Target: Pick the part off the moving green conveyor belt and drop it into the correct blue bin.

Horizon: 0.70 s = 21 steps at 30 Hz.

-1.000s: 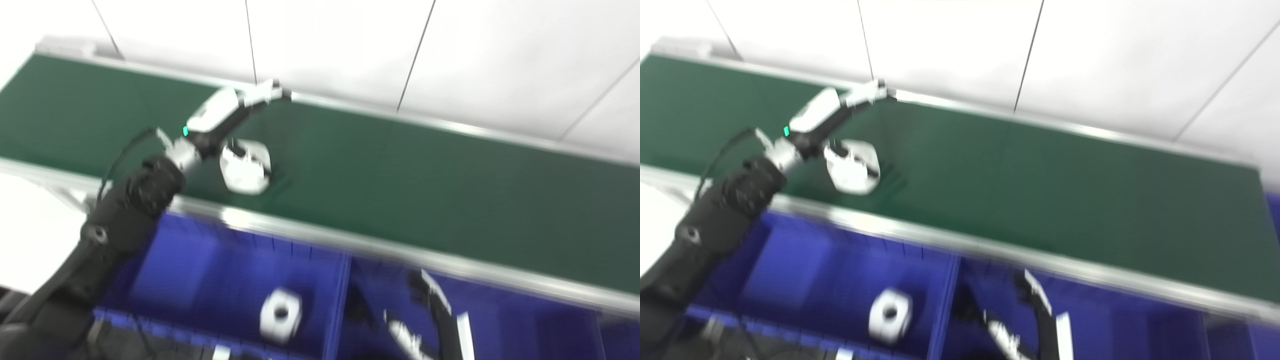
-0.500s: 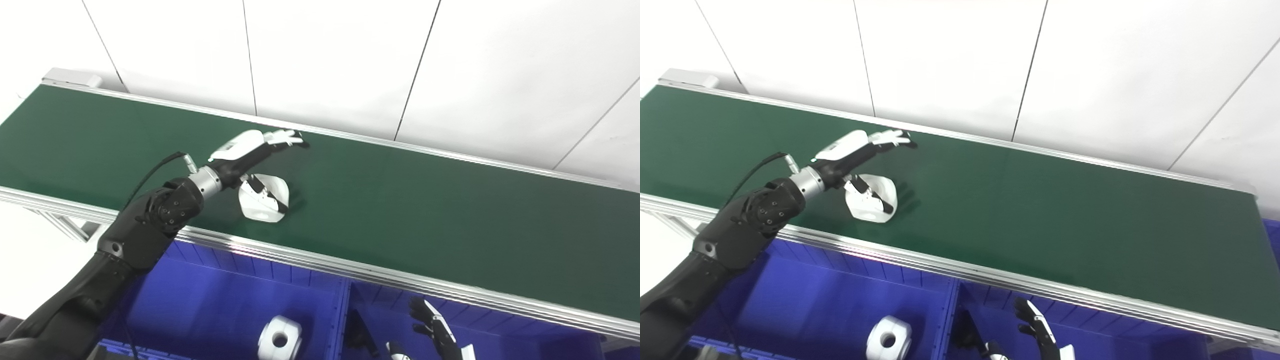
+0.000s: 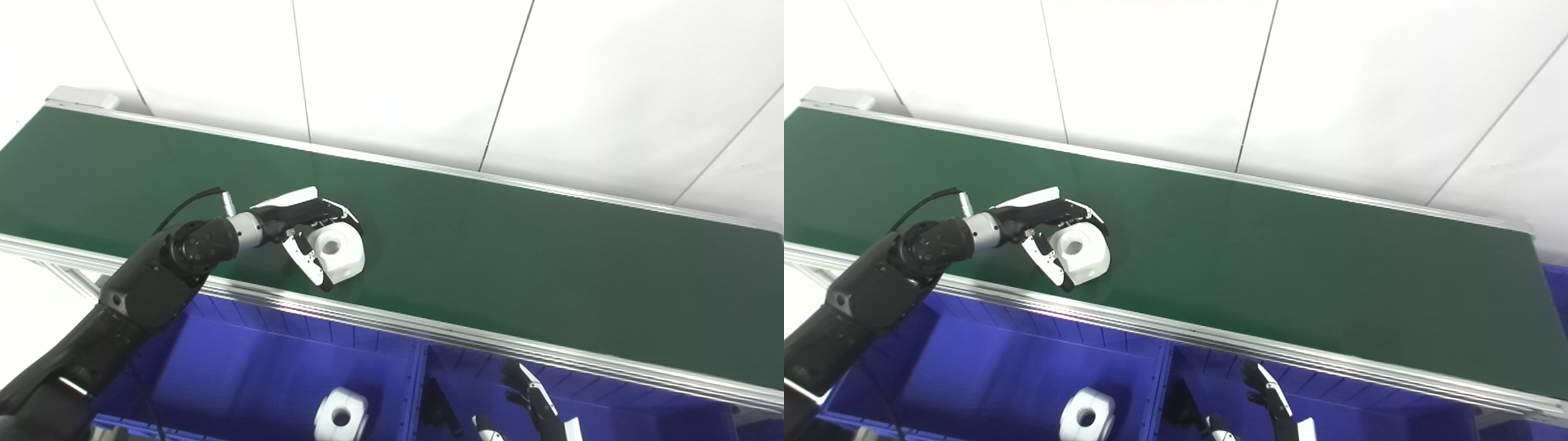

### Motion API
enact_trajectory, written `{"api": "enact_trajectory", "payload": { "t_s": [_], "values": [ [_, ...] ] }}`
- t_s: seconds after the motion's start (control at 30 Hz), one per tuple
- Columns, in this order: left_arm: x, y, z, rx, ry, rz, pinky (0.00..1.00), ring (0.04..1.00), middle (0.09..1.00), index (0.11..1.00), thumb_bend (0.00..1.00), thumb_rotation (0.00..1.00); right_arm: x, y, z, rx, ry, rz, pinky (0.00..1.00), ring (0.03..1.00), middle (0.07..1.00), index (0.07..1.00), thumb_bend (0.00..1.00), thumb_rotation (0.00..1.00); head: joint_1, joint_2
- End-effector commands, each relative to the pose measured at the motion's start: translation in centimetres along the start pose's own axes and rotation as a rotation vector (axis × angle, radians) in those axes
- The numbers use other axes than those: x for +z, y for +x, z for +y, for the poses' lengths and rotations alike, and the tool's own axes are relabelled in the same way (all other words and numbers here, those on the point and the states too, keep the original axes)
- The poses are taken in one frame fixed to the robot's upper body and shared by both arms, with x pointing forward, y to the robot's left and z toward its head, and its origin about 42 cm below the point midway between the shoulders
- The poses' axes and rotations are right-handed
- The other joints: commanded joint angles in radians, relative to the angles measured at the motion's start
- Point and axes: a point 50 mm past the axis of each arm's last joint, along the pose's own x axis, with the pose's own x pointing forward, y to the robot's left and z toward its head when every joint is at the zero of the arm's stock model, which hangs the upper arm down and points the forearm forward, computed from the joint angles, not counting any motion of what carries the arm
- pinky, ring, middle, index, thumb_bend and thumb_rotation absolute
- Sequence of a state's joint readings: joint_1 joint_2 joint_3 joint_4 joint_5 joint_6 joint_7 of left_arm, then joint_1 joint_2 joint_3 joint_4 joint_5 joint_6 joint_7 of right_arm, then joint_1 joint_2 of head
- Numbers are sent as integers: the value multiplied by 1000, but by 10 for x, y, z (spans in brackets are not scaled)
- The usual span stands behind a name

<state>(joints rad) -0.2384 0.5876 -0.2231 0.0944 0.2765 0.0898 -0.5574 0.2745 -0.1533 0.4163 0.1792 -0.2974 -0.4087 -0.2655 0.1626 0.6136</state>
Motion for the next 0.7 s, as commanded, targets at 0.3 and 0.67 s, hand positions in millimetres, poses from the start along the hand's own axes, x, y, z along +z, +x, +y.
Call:
{"api": "enact_trajectory", "payload": {
  "t_s": [0.3,0.67],
  "values": [
    [-12,-13,-13,70,47,18,403,471,465,524,515,0,12,3,-1,-19,30,-84,754,814,824,835,579,376,0,8],
    [0,-30,-25,268,-49,-262,383,386,482,556,491,0,14,-4,-1,-11,30,-83,740,817,832,843,583,413,-16,41]
  ]
}}
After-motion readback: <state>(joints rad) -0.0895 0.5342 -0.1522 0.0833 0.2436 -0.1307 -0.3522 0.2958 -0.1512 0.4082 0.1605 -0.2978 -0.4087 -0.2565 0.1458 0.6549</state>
